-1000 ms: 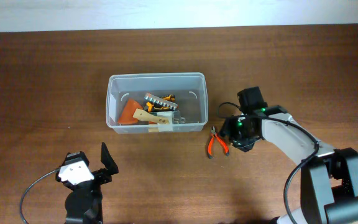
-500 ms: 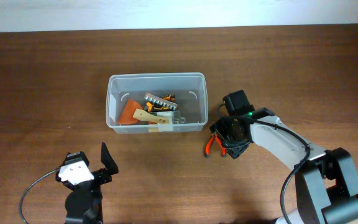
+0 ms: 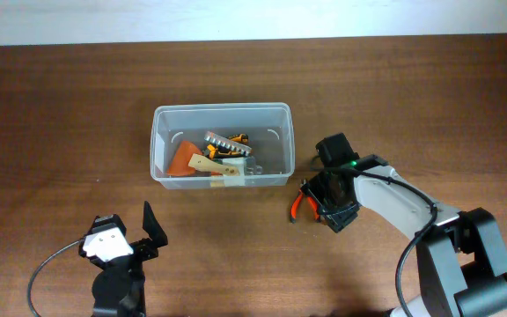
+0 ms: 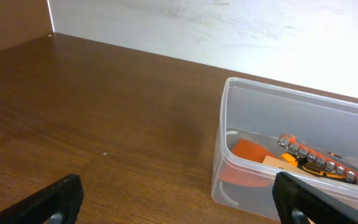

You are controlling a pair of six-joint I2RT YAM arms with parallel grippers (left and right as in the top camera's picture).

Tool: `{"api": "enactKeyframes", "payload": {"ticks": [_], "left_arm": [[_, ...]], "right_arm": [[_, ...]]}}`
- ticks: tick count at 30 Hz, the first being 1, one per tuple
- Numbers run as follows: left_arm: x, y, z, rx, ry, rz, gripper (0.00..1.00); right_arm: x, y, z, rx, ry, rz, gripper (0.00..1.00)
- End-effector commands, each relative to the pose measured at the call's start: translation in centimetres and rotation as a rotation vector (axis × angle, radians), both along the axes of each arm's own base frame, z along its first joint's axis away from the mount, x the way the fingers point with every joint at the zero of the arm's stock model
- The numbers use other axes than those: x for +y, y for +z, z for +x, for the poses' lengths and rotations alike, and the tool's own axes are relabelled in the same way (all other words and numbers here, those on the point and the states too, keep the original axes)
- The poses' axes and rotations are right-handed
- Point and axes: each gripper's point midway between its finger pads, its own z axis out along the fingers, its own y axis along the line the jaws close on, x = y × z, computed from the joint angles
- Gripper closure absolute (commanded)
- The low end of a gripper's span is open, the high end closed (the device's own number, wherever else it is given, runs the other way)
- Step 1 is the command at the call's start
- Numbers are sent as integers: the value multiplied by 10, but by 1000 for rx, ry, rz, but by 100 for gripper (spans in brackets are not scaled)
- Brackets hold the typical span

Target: Pack container

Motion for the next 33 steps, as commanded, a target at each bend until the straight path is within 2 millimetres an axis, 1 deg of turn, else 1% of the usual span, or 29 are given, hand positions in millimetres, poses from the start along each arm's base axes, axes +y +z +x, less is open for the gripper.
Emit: {"api": "enactKeyframes", "payload": {"ticks": [1,5,8,12,15,23,27,28,29,33], "left_arm": [[0,-1,0,2,-1,9,1],[0,-1,0,2,-1,9,1],[0,-1,0,2,-1,9,1],[0,-1,0,2,-1,9,1],[0,-1,0,2,-1,9,1],[0,-1,0,2,-1,9,1],[0,-1,0,2,-1,9,1],[0,-1,0,2,-1,9,1],[0,-1,0,2,-1,9,1],[0,-1,0,2,-1,9,1]], "right_arm": [[7,-8,0,-1,1,25,17],[11,-6,7,-32,2,44,15],[9,-7,8,-35,0,32,15],[-2,-12,-2,0,-6,-23,14],[-9,-21,-13,25,-7,-51,14],[-21,-35,-36,77,-8,-95,11],[-21,-35,-35,77,-8,-95,10],[-22,-35,-36,79,-8,-96,6],[-23,-35,-37,84,-9,-100,0],[-24,-38,-39,101,-31,-106,1]]}}
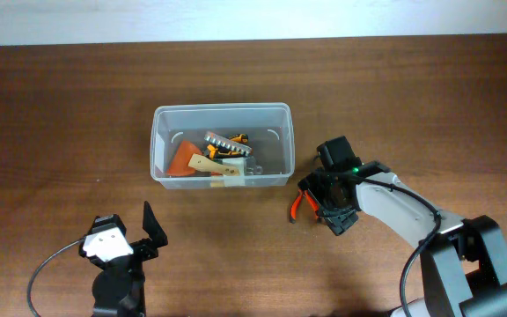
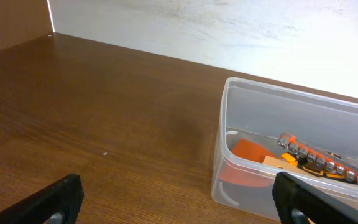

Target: Pack container

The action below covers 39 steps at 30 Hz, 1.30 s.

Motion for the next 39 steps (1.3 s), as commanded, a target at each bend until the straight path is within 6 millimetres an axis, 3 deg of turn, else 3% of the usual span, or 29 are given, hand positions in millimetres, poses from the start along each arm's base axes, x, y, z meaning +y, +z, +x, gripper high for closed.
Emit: {"api": "enactKeyframes", "payload": {"ticks": [1,11,15,21,25,28,31,35,39], "left_arm": [[0,-1,0,2,-1,9,1],[0,-1,0,2,-1,9,1],[0,-1,0,2,-1,9,1],[0,-1,0,2,-1,9,1],[0,-1,0,2,-1,9,1],[0,-1,0,2,-1,9,1],[0,-1,0,2,-1,9,1],[0,-1,0,2,-1,9,1],[0,-1,0,2,-1,9,1]], "right_arm": [[-23,-39,-41,157,-28,-112,1],[-31,-58,-68,301,-24,-150,1],[-58,-54,-83,379,-79,-219,1],[-98,-50,-88,447,-219,-223,1],[-112,-50,-84,430,-147,-220,1],[-118,-41,-63,376,-39,-247,1],[-128,-13,-27,296,90,-306,1],[-123,26,21,162,410,-291,1],[-117,60,55,45,618,-294,1]]}}
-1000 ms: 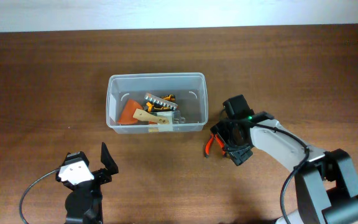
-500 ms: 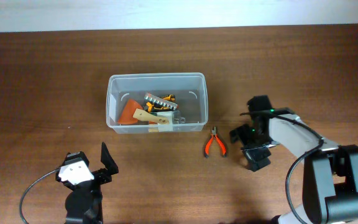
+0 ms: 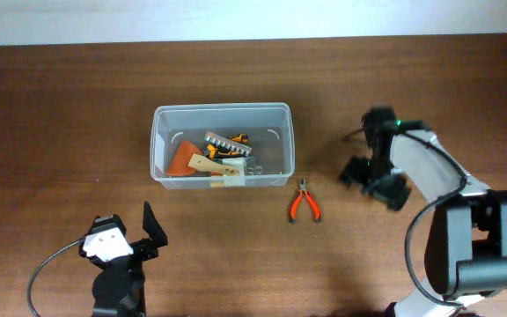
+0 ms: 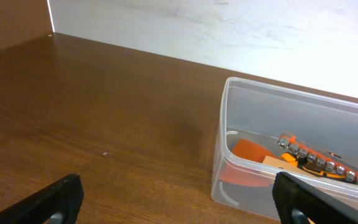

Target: Pack container

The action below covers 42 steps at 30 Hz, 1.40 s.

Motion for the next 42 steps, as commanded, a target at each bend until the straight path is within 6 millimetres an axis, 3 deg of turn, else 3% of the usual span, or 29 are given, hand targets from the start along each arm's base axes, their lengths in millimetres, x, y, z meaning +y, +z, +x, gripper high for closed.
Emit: {"api": "enactKeyframes", "payload": {"ticks": [1,5,9,12,13,17,24,27,33,42], "left_arm": [[0,-1,0,2,-1,9,1],[0,-1,0,2,-1,9,1],[0,-1,0,2,-1,9,1],[0,-1,0,2,-1,9,1],[0,-1,0,2,-1,9,1],[0,-1,0,2,-1,9,1],[0,-1,0,2,-1,9,1],[0,-1,0,2,-1,9,1],[0,-1,0,2,-1,9,1],[0,-1,0,2,-1,9,1]], "right_arm": [[-1,31,29,-86,314,-1,1],[14,50,28,-131,477,84,0],[54,73,24,-239,689,295,28],[63,77,17,-239,708,350,32],[67,77,11,-223,761,361,39],[84,65,-11,-154,876,375,46],[125,31,-57,-37,1046,406,47],[131,21,-73,8,1108,398,47],[141,17,-88,30,1189,435,48],[177,19,-115,22,1480,509,43]]}}
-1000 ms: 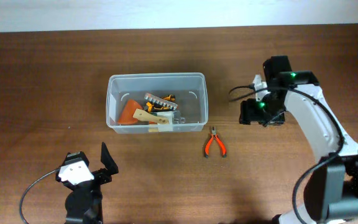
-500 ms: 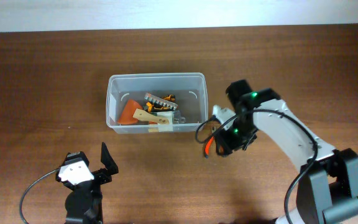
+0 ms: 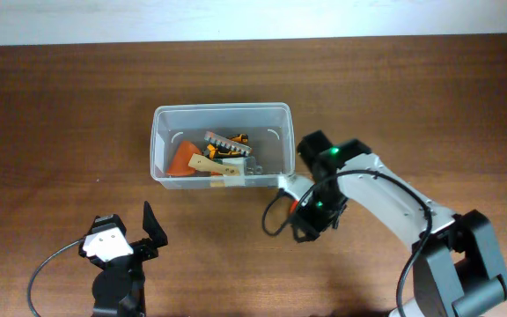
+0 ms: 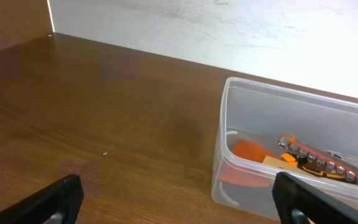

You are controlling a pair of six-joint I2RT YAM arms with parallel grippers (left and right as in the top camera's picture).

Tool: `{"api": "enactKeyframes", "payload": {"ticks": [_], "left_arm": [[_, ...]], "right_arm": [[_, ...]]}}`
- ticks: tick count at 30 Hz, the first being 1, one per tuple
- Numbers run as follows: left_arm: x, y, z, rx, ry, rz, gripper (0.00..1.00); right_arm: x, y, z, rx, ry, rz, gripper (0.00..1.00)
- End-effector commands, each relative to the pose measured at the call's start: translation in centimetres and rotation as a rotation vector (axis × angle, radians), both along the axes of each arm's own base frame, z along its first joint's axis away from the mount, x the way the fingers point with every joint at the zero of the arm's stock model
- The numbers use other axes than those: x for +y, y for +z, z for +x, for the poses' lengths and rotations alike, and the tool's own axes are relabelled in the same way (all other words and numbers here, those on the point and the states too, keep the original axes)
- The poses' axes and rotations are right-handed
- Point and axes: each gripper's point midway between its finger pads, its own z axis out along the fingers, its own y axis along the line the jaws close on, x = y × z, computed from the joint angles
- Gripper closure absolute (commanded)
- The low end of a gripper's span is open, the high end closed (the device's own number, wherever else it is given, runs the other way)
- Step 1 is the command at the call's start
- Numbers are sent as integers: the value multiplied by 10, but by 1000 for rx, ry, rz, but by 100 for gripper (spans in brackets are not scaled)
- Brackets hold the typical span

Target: Pack container

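The clear plastic container sits mid-table holding an orange scraper, a strip of sockets and a wooden-handled tool. It also shows in the left wrist view as the container. My right gripper hangs just right of the container's front corner, over the orange-handled pliers. Only a sliver of the pliers shows, and the jaws are hidden from above. My left gripper is open near the table's front left, with nothing between its fingers.
A black cable loops beside the right gripper. The white wall edge runs along the back of the brown table. The right arm's base stands at the front right.
My right gripper was off to the right of the pliers, which lay bare on the table. Now it is back over them, covering them. The left arm has not moved.
My right gripper sat over the pliers beside the container at the two oldest moments. Then it was away to the right, with the pliers lying alone where they had been. Now it is over them again. The container's contents stayed the same.
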Motion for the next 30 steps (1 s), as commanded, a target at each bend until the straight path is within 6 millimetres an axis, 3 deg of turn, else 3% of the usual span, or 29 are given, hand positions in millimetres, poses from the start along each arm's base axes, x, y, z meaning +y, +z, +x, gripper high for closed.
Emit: {"api": "enactKeyframes", "payload": {"ticks": [1,8,13,20,30], "left_arm": [[0,-1,0,2,-1,9,1],[0,-1,0,2,-1,9,1],[0,-1,0,2,-1,9,1],[0,-1,0,2,-1,9,1],[0,-1,0,2,-1,9,1]], "right_arm": [[18,1,-14,-42,178,38,43],[37,-10,1,-193,348,76,44],[50,-11,18,-290,421,128,57],[45,-38,10,-195,422,92,70],[41,-64,7,-129,410,61,77]]}}
